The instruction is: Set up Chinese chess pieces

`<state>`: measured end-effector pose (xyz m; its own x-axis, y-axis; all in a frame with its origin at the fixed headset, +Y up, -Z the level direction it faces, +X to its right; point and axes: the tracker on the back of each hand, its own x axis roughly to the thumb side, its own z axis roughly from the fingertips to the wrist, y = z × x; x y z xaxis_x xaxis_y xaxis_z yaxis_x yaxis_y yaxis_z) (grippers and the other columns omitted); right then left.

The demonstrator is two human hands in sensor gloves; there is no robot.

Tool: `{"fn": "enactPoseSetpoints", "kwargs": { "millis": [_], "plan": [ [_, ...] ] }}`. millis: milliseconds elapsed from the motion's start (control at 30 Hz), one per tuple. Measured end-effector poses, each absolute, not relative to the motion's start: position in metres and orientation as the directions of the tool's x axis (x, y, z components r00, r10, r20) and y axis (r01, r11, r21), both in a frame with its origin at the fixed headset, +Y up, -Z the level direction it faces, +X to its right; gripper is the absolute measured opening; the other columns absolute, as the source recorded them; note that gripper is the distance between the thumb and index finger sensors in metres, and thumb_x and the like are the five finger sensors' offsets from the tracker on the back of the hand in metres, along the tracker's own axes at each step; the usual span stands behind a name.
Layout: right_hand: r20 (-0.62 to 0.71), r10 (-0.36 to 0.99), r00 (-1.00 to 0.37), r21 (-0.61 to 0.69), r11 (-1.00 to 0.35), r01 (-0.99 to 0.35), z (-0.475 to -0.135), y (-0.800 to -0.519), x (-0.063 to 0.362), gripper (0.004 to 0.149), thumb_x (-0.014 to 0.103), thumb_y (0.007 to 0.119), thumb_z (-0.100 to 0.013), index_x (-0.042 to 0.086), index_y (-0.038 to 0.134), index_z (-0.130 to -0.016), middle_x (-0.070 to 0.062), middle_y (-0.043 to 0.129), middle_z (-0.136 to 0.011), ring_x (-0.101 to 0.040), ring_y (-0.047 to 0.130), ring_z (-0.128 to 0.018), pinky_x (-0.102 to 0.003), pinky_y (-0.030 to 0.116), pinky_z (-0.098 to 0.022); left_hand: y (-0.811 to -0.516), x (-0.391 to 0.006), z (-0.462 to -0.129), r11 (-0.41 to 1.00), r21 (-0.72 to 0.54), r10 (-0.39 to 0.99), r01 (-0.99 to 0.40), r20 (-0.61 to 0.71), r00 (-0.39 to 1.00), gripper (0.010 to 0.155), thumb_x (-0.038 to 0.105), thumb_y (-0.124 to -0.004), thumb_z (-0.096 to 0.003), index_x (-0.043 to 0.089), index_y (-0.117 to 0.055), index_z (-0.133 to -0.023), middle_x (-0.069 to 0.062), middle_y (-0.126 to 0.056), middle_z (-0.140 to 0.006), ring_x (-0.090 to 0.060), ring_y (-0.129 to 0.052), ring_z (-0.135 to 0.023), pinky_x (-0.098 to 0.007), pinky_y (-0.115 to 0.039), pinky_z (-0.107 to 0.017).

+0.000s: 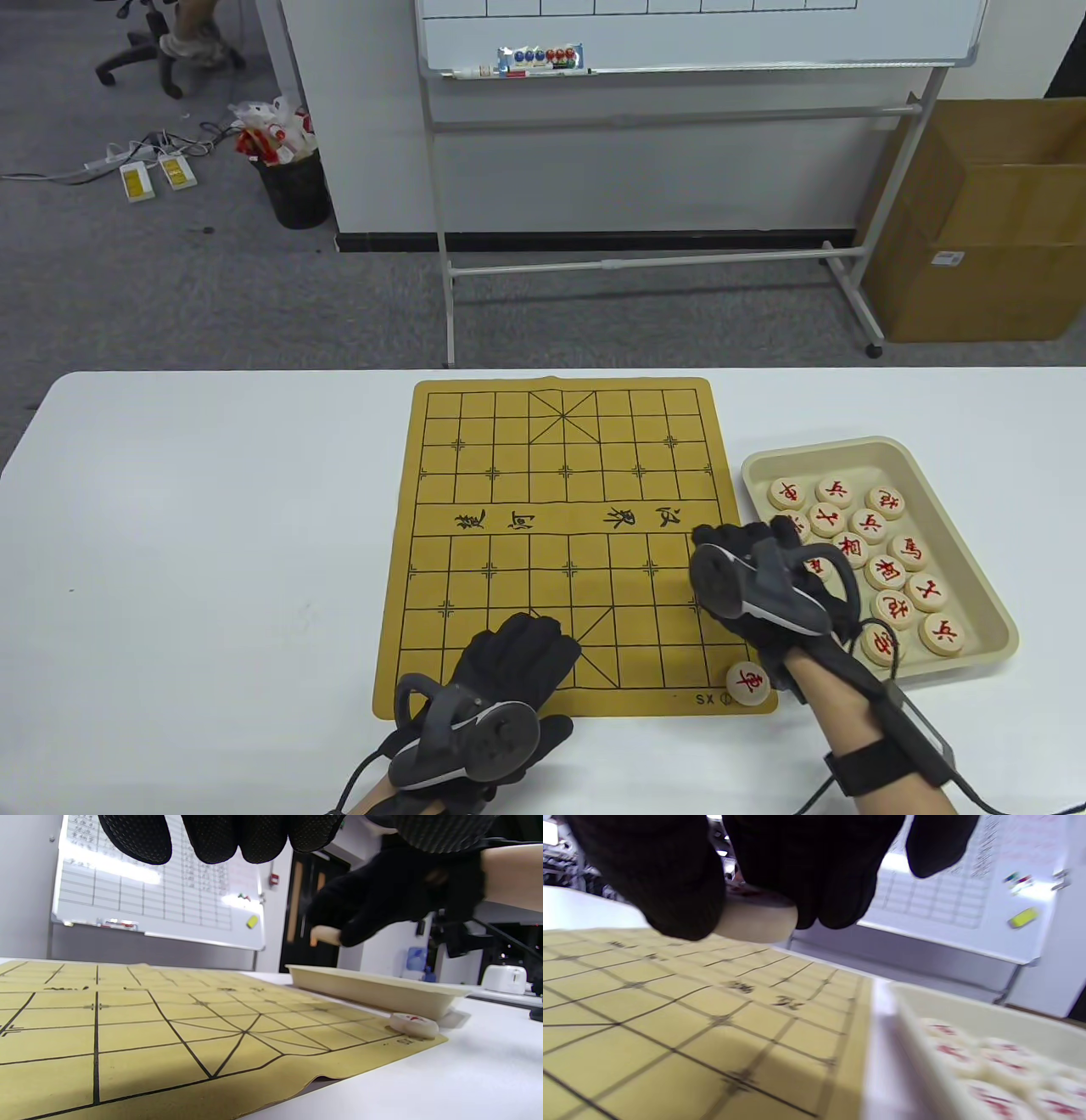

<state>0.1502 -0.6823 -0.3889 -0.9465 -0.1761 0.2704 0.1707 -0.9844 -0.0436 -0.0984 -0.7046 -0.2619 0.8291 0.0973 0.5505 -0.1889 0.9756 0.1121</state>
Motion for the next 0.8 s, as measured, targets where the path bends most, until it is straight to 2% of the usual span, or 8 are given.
{"fn": "enactPoseSetpoints", "kwargs": {
  "millis": [167,367,467,667,800],
  "plan": [
    [0.244,-0.228,-0.942,0.114,-0.958,0.262,-0.436,-0.714,0.107,0.076,0.048,0.089,-0.04,0.022,0.06,-0.106,-0.003,0.081,-0.103,-0.028,0.085,-0.093,-0.062,0.055,-0.076,-0.704,-0.1,-0.262,0.974,0.113,0.102,-0.195,0.548,0.83,0.078,0.059,-0.064,-0.0389,0.029,-0.044,-0.108,-0.004,-0.047,-0.118,-0.032,-0.052,-0.111,-0.06,-0.057,-0.077],
    [0.186,-0.245,-0.951,0.217,-0.934,0.283,-0.455,-0.754,0.1,0.076,0.048,0.088,-0.04,0.022,0.059,-0.105,-0.003,0.08,-0.101,-0.027,0.086,-0.091,-0.061,0.057,-0.076,-0.703,-0.099,-0.26,0.972,0.108,0.113,-0.207,0.557,0.823,0.078,0.059,-0.064,-0.0389,0.029,-0.044,-0.108,-0.004,-0.047,-0.118,-0.032,-0.051,-0.111,-0.06,-0.057,-0.077],
    [0.187,-0.187,-0.964,0.239,-0.944,0.229,-0.452,-0.746,0.106,0.08,0.05,0.083,-0.042,0.02,0.051,-0.109,-0.005,0.076,-0.105,-0.03,0.082,-0.095,-0.061,0.055,-0.076,-0.704,-0.099,-0.26,0.972,0.105,0.115,-0.208,0.56,0.82,0.078,0.059,-0.064,-0.0389,0.029,-0.044,-0.108,-0.004,-0.047,-0.118,-0.032,-0.051,-0.111,-0.06,-0.057,-0.077],
    [0.059,0.01,-0.998,0.084,-0.996,-0.005,-0.439,-0.677,0.16,0.076,0.046,0.083,-0.043,0.02,0.055,-0.109,-0.01,0.071,-0.109,-0.035,0.078,-0.098,-0.063,0.053,-0.077,-0.703,-0.1,-0.26,0.972,0.112,0.111,-0.208,0.557,0.823,0.078,0.059,-0.064,-0.0389,0.029,-0.044,-0.108,-0.004,-0.047,-0.118,-0.032,-0.052,-0.111,-0.06,-0.057,-0.077],
    [-0.07,-0.019,-0.997,0.067,-0.998,0.015,-0.432,-0.648,0.219,0.074,0.045,0.082,-0.045,0.02,0.055,-0.109,-0.013,0.066,-0.112,-0.036,0.076,-0.099,-0.064,0.053,-0.077,-0.704,-0.1,-0.26,0.973,0.112,0.108,-0.203,0.557,0.823,0.078,0.059,-0.064,-0.0389,0.029,-0.044,-0.108,-0.004,-0.047,-0.118,-0.032,-0.052,-0.111,-0.06,-0.057,-0.077]
  ]
}}
